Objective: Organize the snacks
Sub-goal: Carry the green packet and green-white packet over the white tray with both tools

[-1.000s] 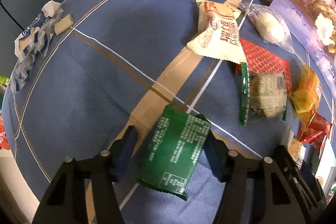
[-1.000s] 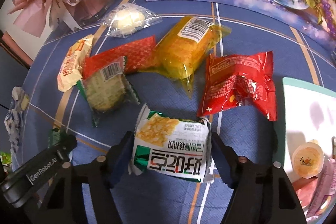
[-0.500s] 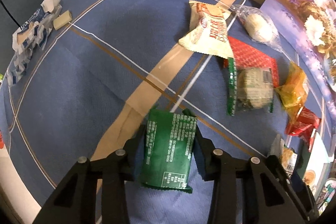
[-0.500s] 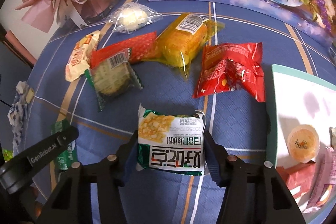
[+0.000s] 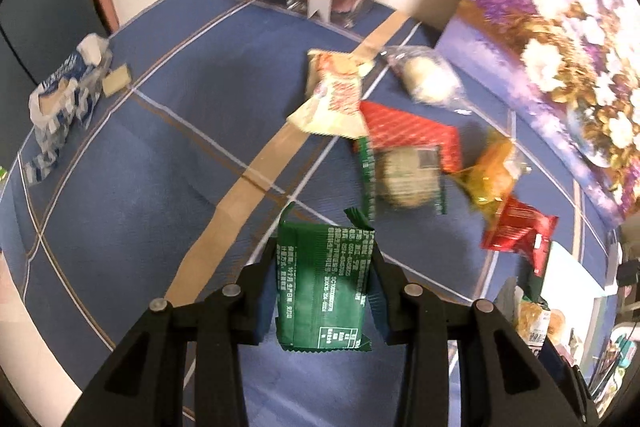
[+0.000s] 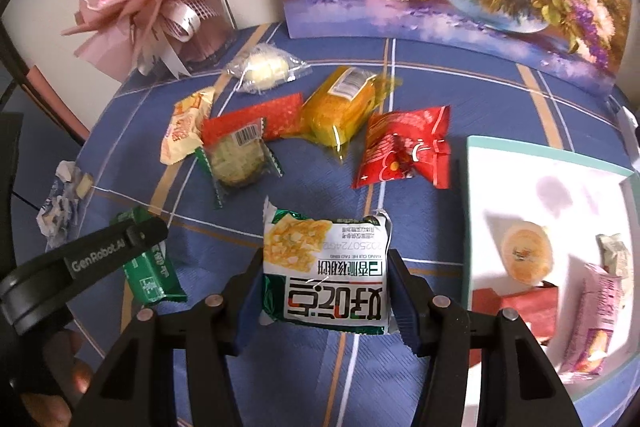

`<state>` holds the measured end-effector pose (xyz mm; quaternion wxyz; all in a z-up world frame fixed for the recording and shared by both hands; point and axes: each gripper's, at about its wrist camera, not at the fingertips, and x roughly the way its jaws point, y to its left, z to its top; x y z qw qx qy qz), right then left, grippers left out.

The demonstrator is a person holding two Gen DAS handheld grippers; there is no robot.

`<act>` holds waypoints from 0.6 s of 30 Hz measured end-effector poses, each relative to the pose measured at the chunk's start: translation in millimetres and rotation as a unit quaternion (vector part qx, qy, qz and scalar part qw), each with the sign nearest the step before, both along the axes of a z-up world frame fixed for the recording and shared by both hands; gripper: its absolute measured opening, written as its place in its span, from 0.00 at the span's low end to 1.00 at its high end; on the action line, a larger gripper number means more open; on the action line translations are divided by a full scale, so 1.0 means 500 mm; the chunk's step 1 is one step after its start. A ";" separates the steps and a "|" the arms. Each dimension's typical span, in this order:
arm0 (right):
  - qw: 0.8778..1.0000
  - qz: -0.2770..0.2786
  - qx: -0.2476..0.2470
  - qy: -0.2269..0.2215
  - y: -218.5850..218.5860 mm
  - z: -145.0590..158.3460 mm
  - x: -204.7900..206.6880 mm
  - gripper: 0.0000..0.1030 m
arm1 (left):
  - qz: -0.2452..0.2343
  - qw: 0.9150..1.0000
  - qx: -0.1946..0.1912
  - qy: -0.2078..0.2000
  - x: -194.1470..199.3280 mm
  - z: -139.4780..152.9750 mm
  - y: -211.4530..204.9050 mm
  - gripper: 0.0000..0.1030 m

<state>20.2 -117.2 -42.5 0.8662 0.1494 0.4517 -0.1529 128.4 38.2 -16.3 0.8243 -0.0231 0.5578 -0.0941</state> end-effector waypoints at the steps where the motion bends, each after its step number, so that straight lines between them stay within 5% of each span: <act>1: 1.000 -0.001 0.001 -0.002 -0.002 0.003 0.000 0.57 | -0.003 1.000 -0.002 -0.004 -0.006 0.004 -0.005 0.40; 11: 0.999 -0.034 0.006 -0.024 -0.064 0.045 -0.064 0.57 | -0.068 0.997 -0.001 -0.039 -0.063 0.066 -0.106 0.40; 18: 0.994 -0.100 0.012 -0.038 -0.169 0.070 -0.137 0.57 | -0.154 0.986 -0.011 -0.057 -0.136 0.092 -0.232 0.40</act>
